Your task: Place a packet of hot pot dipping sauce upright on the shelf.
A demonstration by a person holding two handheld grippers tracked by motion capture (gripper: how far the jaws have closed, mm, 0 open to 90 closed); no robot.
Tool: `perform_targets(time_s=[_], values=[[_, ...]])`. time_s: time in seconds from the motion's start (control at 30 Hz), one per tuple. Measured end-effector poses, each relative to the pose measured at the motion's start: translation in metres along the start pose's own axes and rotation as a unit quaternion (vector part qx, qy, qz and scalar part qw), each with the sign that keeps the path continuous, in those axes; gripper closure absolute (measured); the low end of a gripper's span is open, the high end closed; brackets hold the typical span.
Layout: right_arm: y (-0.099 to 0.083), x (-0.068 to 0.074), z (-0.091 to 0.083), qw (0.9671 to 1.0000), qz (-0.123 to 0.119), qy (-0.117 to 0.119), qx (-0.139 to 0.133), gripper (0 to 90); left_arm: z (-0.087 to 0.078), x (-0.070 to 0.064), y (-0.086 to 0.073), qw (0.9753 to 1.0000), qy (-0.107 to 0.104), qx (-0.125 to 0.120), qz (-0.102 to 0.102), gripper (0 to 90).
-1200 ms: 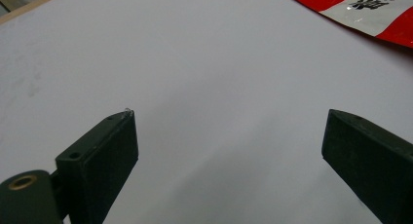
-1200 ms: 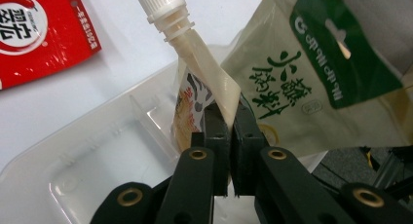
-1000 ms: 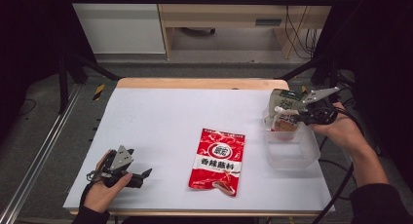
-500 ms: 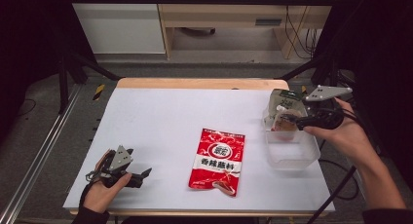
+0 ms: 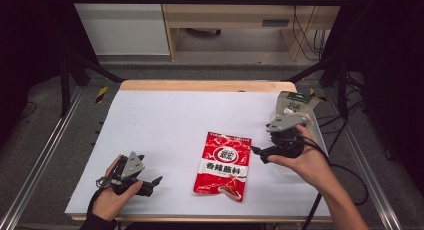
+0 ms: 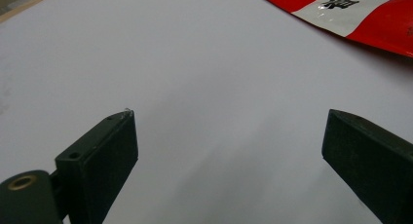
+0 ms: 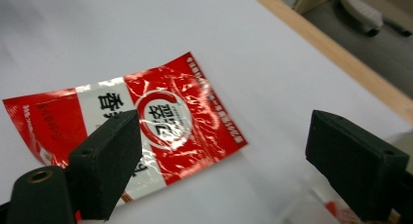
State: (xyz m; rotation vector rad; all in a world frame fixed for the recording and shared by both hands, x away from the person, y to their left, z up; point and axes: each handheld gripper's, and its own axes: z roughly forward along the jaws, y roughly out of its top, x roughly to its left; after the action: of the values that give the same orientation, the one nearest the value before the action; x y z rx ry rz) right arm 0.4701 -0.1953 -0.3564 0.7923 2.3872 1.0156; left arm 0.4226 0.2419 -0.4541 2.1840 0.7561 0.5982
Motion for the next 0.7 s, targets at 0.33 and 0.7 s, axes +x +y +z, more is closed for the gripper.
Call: perform_targets(time_s=[0.33, 0.7], values=[[-0.002, 0.013, 0.057, 0.9988, 0.014, 0.031, 0.035, 12.4, 0.006, -0.014, 0.009, 0.9998, -0.017, -0.007, 0.007, 5.9], [0.001, 0.001, 0.089, 0.9955, 0.05, 0.032, 0.074, 11.2, 0.023, -0.043, 0.029, 0.9983, -0.054, -0.006, 0.023, 5.0]])
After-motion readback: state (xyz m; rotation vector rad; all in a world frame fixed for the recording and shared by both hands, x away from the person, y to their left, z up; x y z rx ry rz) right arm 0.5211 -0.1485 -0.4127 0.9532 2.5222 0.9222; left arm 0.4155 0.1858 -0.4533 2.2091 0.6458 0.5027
